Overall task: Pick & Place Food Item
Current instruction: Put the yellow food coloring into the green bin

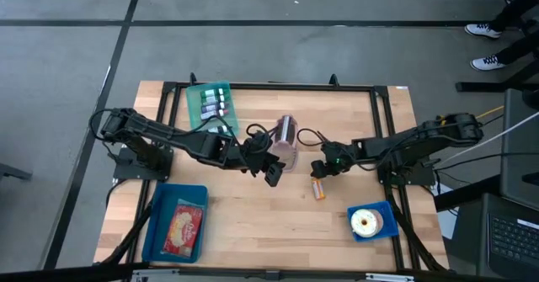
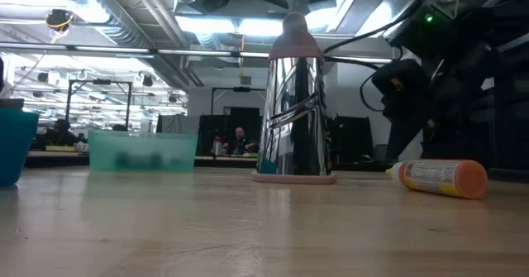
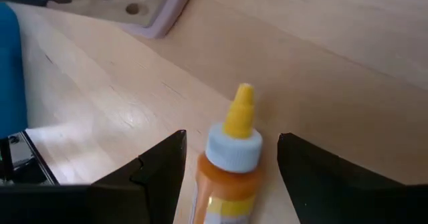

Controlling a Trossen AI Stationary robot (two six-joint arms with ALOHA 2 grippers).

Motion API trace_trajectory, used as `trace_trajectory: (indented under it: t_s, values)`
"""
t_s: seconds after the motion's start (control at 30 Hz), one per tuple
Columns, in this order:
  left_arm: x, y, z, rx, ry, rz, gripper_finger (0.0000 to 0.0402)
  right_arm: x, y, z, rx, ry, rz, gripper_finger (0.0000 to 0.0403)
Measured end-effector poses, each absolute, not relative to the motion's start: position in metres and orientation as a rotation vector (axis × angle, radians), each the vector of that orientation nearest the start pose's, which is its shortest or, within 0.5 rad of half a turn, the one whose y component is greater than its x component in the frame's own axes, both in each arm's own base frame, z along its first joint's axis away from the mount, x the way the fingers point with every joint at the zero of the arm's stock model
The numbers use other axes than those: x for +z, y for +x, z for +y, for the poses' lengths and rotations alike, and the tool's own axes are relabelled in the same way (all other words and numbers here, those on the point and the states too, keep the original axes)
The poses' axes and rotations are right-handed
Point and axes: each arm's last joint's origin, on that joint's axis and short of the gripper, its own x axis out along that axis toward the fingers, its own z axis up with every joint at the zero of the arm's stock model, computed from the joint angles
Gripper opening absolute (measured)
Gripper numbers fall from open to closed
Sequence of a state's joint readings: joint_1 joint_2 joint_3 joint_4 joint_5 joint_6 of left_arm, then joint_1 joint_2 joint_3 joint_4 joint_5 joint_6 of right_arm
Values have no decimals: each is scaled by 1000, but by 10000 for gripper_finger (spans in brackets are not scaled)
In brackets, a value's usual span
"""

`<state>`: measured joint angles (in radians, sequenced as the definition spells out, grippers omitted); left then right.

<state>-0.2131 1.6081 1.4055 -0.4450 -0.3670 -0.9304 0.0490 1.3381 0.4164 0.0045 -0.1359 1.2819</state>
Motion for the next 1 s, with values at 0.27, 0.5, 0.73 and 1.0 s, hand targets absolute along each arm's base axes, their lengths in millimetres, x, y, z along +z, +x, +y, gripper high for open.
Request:
trace_trajectory:
  t_s: [0.27, 0.5, 0.73, 1.0]
  values:
    - [320, 352, -66, 419, -719, 500, 166, 115, 220, 15, -445, 1238, 898, 215]
    - [320, 352, -66, 419, -727, 500, 166, 113, 220, 14, -468, 1232, 888, 155]
    - [320, 352, -66, 417, -732, 501, 166, 114, 221, 13, -469, 1228, 880, 106]
    - [320, 352, -66, 421, -730, 497, 166, 129, 231, 17, -283, 1294, 790, 106]
